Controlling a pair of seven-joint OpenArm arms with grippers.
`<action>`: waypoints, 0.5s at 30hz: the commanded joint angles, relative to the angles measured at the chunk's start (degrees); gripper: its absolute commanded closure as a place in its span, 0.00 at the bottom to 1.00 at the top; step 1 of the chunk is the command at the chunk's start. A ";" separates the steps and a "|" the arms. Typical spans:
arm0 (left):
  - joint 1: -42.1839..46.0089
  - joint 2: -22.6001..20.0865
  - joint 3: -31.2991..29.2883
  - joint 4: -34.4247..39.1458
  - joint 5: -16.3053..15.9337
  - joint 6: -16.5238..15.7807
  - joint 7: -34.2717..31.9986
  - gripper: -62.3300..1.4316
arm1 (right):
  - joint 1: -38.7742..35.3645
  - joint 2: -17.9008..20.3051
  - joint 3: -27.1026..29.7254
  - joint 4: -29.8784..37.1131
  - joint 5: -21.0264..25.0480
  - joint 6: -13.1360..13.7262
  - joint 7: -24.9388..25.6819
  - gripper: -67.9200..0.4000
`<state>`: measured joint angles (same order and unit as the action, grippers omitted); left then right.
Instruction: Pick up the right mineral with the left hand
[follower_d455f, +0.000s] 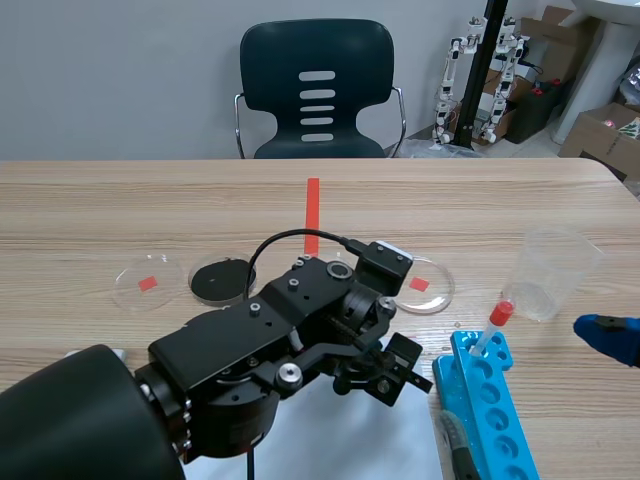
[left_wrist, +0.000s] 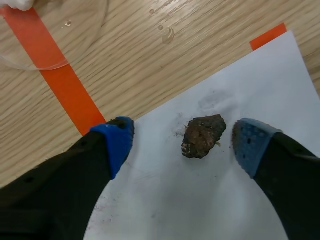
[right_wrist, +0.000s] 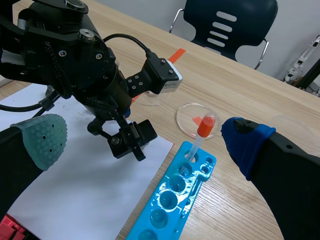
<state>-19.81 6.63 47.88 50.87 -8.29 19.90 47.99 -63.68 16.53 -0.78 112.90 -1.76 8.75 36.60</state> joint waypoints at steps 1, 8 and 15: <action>-0.20 1.84 0.00 0.55 0.33 0.31 -0.17 0.38 | 0.02 0.00 0.33 1.09 0.46 -0.20 0.92 0.04; -0.20 1.84 0.00 0.55 0.33 0.31 -0.17 0.56 | 0.02 0.00 0.33 1.09 0.46 -0.20 0.92 0.04; -0.20 1.84 0.00 0.55 0.33 0.33 -0.15 0.73 | 0.02 0.00 0.33 1.09 0.46 -0.20 0.92 0.04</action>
<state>-19.81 6.63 47.88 50.87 -8.21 19.88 47.97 -63.68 16.53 -0.78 112.90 -1.76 8.75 36.60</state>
